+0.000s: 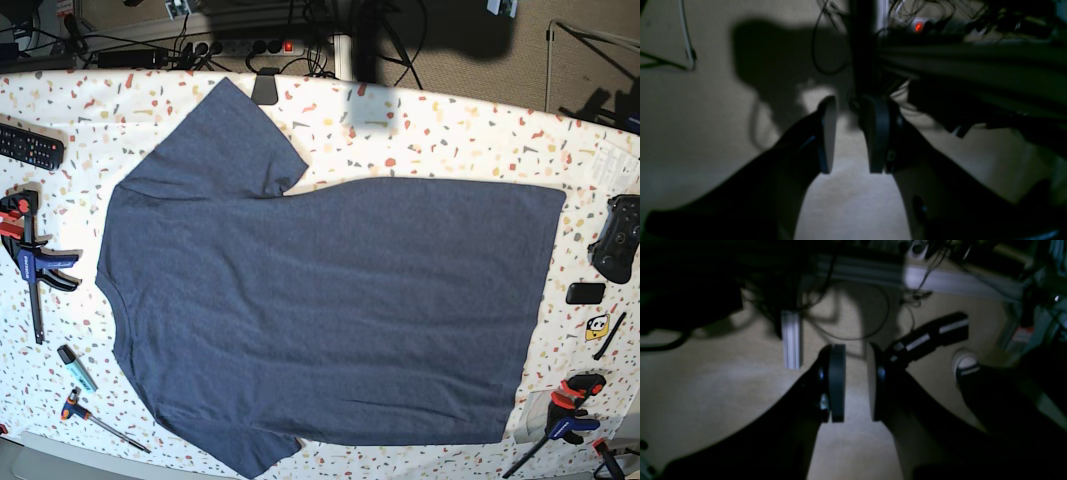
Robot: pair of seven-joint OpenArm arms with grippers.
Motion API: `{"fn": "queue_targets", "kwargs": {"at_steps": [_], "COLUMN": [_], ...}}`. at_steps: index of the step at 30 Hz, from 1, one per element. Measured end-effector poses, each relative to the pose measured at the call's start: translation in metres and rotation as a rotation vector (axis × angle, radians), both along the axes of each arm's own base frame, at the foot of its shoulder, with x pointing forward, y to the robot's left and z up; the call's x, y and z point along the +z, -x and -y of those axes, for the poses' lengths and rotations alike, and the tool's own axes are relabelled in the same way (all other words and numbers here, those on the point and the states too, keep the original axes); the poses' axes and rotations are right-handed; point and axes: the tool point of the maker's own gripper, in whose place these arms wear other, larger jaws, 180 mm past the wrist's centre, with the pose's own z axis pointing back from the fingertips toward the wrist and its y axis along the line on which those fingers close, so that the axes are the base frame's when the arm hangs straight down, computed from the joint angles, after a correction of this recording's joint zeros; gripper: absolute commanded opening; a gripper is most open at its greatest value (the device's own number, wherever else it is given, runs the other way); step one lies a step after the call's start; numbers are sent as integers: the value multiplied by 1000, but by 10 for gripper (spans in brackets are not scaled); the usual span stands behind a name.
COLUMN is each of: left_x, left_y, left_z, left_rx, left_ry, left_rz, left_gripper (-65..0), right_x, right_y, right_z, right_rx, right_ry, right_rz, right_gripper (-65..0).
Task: Fold the T-shirt properly
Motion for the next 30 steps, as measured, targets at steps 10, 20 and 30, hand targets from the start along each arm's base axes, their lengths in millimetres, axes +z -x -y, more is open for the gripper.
{"fn": "queue_targets", "kwargs": {"at_steps": [10,20,30], "left_x": [111,206,242], "left_y": [-46,-116,-202], "left_z": [1,17,1], "left_rx": [-212,-484,-710], "left_ry": [-89,-225,-471], "left_rz": [248,539,745], "left_gripper": [-491,-490,-438], "right_x": [106,201,245], "right_y": [-9,-104,-137], "right_z": [-12,7,25], "right_rx": [250,353,362], "right_ry": [-46,121,239], "right_rz": [101,376,485], "right_gripper": [-530,-530,-530]}}
